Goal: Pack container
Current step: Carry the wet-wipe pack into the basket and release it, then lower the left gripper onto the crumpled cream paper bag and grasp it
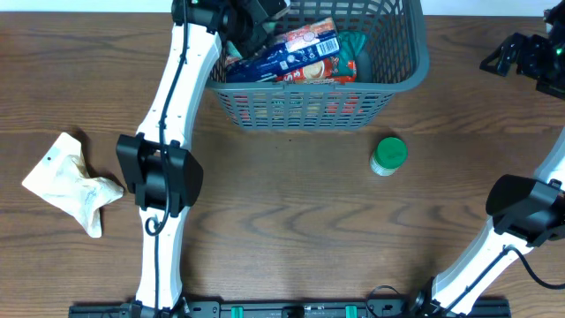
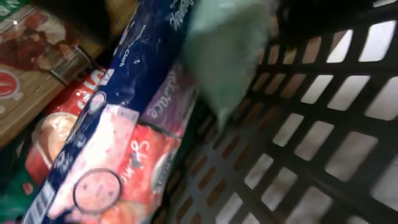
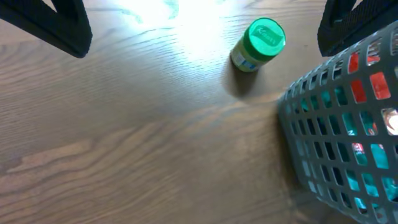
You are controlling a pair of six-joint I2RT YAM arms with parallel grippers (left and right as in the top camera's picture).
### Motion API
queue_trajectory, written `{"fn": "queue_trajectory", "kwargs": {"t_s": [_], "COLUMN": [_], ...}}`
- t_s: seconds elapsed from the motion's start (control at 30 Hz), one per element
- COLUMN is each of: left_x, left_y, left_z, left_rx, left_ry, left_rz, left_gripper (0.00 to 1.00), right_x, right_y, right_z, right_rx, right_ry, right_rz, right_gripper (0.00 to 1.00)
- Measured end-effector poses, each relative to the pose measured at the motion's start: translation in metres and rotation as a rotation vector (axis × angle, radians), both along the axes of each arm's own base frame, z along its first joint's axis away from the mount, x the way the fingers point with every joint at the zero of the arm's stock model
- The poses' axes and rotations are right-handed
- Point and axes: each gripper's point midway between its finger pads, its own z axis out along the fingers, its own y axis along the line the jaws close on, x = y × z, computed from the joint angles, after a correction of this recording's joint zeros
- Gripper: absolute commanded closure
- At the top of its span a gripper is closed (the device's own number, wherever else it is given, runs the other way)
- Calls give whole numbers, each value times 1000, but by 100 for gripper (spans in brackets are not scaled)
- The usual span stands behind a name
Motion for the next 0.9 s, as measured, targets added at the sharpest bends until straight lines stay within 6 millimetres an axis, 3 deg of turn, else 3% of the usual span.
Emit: {"fn": "queue_trajectory", "kwargs": {"t_s": [0.13,0.23,0.4,0.47,0.53,0.63,0.73,0.83,0.9], "left_x": [-3,-12,-44,-69,-96,-140,-188,-216,-221], "left_y": [1,4,25,48,84,152,221,264,287], "left_z": [19,55,168,221,256,260,227,198,188], "left_rx": [-9,-13,-30,-84,-146,-190,-176,-148,-157], "left_ry": [-30,-92,-304,-381,-402,-313,-135,-10,14], "left_rz": [2,11,118,254,441,766,1129,1377,1504], "left_gripper": [1,1,2,1,1,1,1,2,2], "right_x": [0,0,0,0,0,0,0,0,0], "right_y": [0,0,0,0,0,0,1,1,1], "right_z": [0,0,0,0,0,0,0,0,0], "right_rx": [1,1,1,1,1,1,3,3,3], "right_ry": [0,0,0,0,-1,-1,-1,-1,-1], "right_rz": [0,0,0,0,1,1,1,1,1], "right_gripper": [1,1,1,1,1,1,1,1,1]}}
